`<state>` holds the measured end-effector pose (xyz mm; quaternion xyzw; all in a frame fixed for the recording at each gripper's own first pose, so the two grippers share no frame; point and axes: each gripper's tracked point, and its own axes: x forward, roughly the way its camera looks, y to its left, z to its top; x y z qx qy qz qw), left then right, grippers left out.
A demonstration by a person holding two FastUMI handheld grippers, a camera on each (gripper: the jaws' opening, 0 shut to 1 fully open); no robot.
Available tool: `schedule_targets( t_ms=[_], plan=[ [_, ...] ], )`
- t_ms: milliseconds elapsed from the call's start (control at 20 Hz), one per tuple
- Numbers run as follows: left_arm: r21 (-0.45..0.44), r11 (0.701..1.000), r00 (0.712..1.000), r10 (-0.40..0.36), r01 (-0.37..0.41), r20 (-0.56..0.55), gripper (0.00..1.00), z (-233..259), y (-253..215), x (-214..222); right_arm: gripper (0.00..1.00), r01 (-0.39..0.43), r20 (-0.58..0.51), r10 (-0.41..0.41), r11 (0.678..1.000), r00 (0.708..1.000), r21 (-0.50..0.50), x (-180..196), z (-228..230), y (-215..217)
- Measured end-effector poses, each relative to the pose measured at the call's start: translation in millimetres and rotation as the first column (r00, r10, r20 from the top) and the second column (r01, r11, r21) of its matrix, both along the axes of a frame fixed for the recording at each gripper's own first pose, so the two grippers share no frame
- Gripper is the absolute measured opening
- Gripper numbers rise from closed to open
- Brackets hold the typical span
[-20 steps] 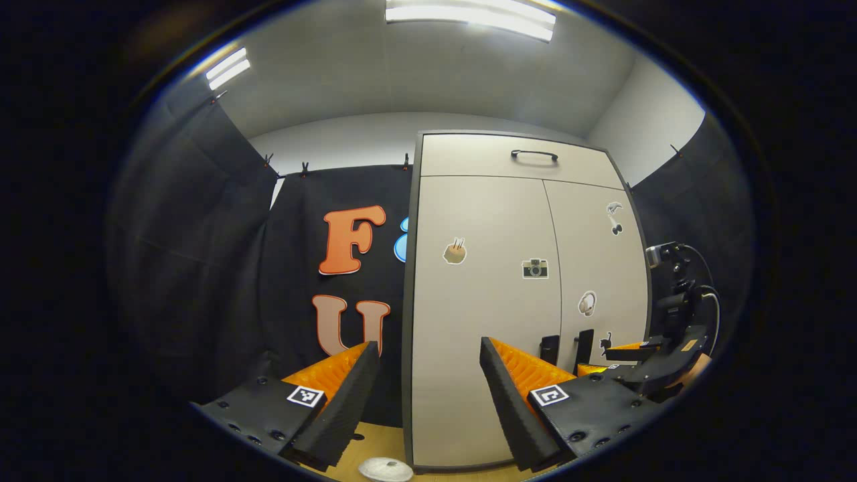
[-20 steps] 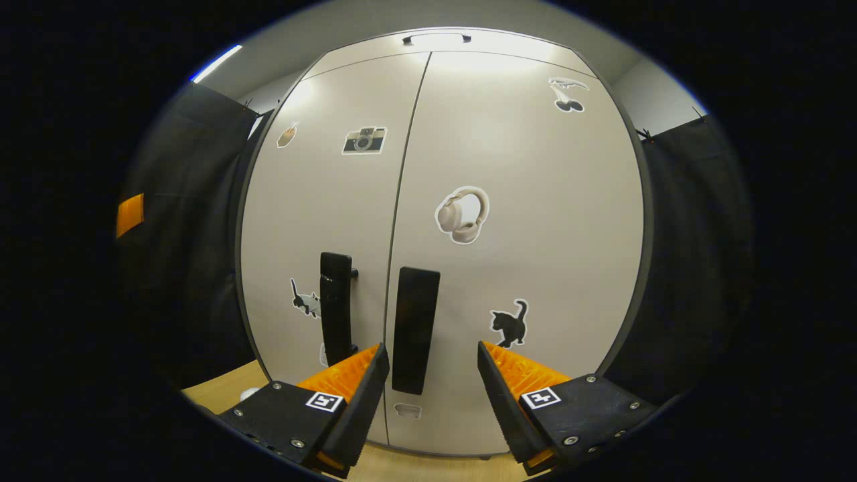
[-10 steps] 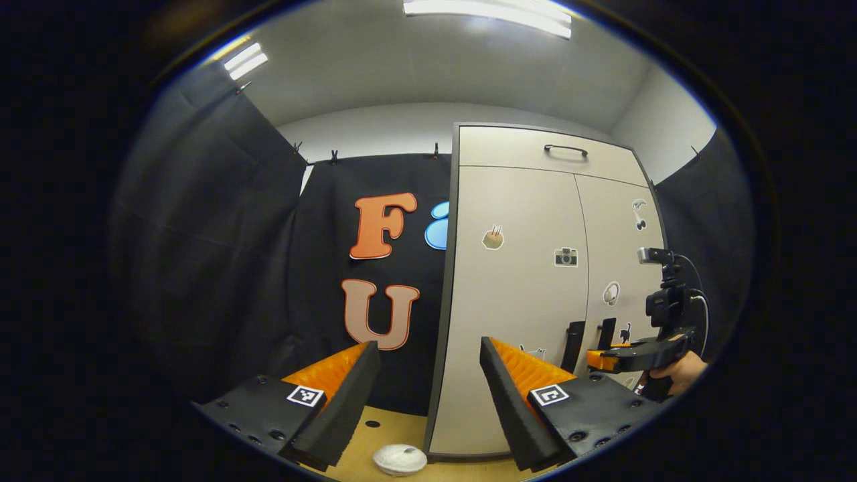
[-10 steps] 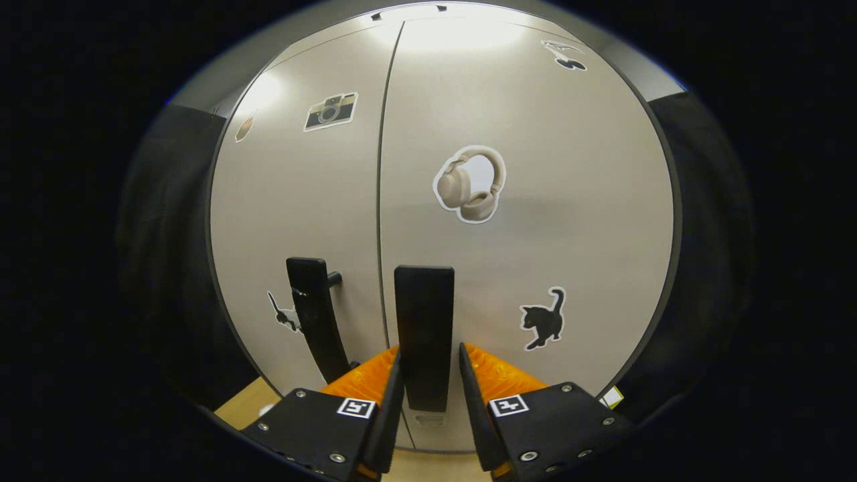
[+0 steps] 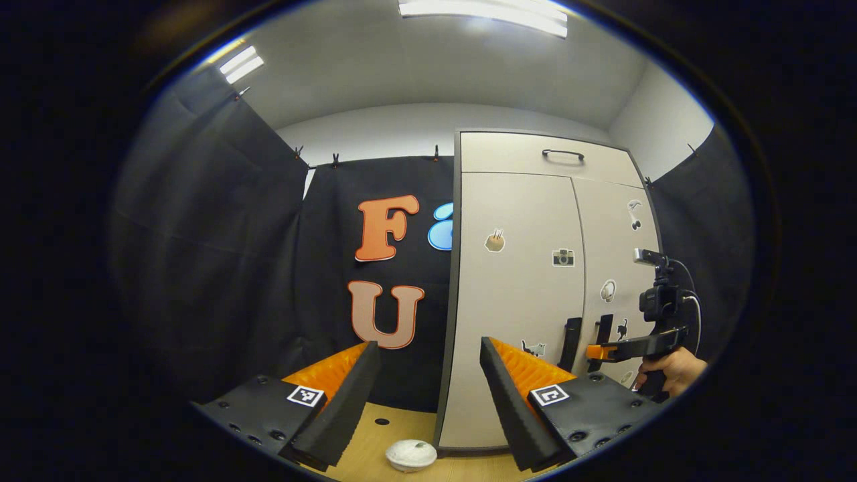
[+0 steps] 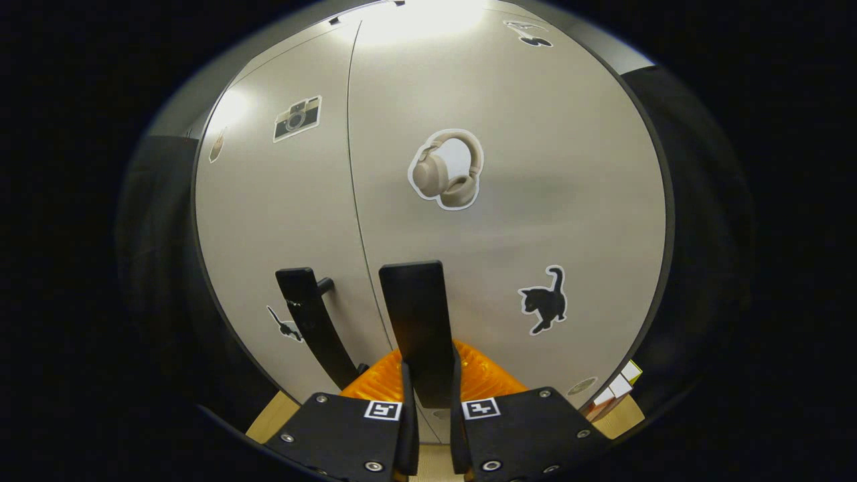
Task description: Open the right door of the double-door shoe cabinet with the right hand, and open the left door with the left hand.
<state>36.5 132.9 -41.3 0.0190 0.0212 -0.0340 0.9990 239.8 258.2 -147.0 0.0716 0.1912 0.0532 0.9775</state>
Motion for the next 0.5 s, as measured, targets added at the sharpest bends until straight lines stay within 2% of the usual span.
schedule_targets(
  t_ms=[150,200,250,500],
  plan=[
    [0.001,1.000,1.000,-0.001,0.001,0.000,0.96,1.5,-1.9,-1.6,0.18,-0.018,0.008,0.018,1.000,1.000,0.000,-10.2,2.6,-0.4],
    [-0.001,1.000,1.000,-0.003,0.003,-0.002,0.95,1.8,-3.2,-3.5,0.22,-0.025,0.011,0.025,1.000,1.000,-0.001,-13.8,3.4,-1.3],
    [-0.003,1.000,1.000,-0.006,0.006,-0.006,0.95,2.6,-5.9,-4.8,0.18,-0.033,0.014,0.033,0.999,0.999,-0.004,-17.4,4.2,-2.3],
    [-0.001,0.999,0.999,-0.042,0.042,-0.006,0.96,2.8,-29.1,-7.2,0.18,-0.057,0.026,0.057,0.998,0.998,-0.006,-37.8,9.2,-10.0]
  ],
)
